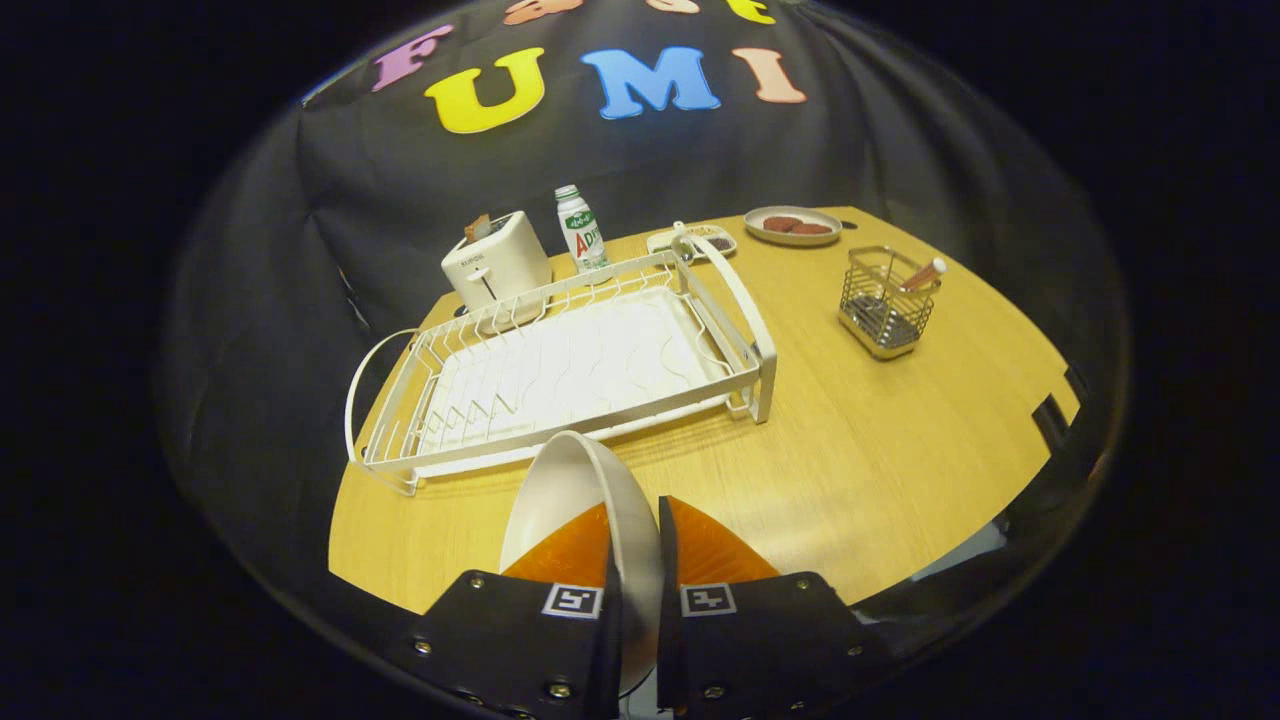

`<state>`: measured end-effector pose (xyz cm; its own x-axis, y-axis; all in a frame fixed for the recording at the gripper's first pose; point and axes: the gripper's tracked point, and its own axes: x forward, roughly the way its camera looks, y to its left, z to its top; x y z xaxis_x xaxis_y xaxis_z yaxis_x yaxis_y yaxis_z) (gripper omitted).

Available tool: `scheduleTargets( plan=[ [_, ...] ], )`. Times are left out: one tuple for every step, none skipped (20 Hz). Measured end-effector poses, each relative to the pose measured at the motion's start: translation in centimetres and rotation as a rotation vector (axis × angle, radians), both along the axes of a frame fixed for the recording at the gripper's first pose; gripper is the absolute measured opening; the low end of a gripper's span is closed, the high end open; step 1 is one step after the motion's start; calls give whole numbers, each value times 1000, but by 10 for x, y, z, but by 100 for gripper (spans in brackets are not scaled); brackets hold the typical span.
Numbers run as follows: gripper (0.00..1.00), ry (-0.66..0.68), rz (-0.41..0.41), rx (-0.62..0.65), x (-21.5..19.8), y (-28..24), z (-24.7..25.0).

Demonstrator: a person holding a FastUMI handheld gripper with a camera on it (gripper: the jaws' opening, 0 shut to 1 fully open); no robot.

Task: Take the plate from the dish rack, then take the spoon from the basket and place it into the plate.

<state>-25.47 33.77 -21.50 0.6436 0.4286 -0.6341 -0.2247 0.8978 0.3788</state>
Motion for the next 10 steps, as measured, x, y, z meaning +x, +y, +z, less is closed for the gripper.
scheduleTargets(
  plan=[
    [14,32,-20,42,0,1,-7],
    [14,59,-42,69,2,-2,-14],
    [14,68,-62,94,3,-4,-18],
    [14,76,-84,110,7,-8,-20],
    [16,83,-97,118,10,-11,-25],
    [16,89,-103,119,11,-13,-27],
    [18,85,-102,110,13,-16,-30],
    [18,76,-99,93,15,-20,-30],
    [19,67,-97,55,17,-26,-33],
    [21,57,-84,6,18,-32,-35]
  ],
)
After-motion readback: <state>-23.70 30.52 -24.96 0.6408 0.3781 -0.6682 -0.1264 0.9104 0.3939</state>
